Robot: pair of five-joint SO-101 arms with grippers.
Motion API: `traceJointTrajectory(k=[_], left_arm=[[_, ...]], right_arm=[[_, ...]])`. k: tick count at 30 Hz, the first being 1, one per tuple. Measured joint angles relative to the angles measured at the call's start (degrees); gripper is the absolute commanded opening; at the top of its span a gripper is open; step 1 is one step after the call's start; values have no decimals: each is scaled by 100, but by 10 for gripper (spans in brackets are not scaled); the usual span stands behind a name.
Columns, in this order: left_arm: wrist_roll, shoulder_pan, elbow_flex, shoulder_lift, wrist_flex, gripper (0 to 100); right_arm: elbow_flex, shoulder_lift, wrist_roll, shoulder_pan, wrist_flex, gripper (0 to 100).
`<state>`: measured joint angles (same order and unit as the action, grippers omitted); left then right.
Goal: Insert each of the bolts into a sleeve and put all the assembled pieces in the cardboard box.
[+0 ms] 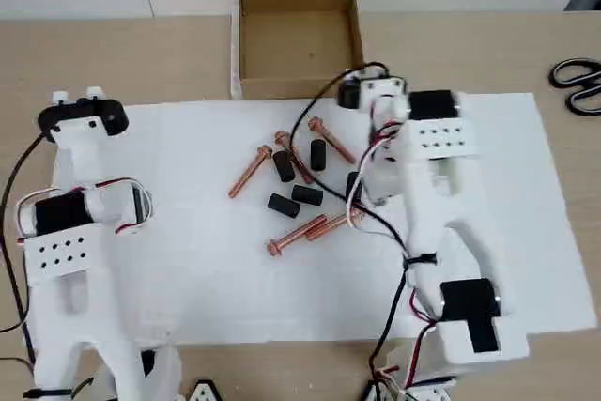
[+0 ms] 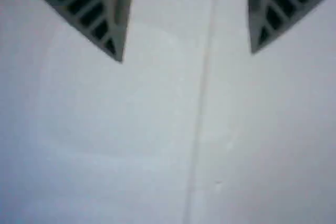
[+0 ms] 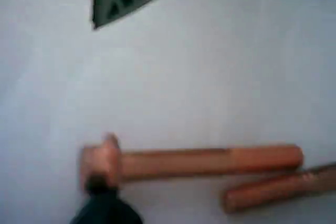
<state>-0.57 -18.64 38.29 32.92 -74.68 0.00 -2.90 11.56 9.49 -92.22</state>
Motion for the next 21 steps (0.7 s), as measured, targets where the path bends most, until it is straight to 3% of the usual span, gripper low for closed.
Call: traceJointTrajectory(k=[7, 21], left_arm=[[-9, 527, 0, 9, 9, 149], [9, 598, 0, -9, 9, 149]], right_arm=[[0, -44, -905, 132, 853, 155], [-79, -1530, -1275, 484, 1767, 154]])
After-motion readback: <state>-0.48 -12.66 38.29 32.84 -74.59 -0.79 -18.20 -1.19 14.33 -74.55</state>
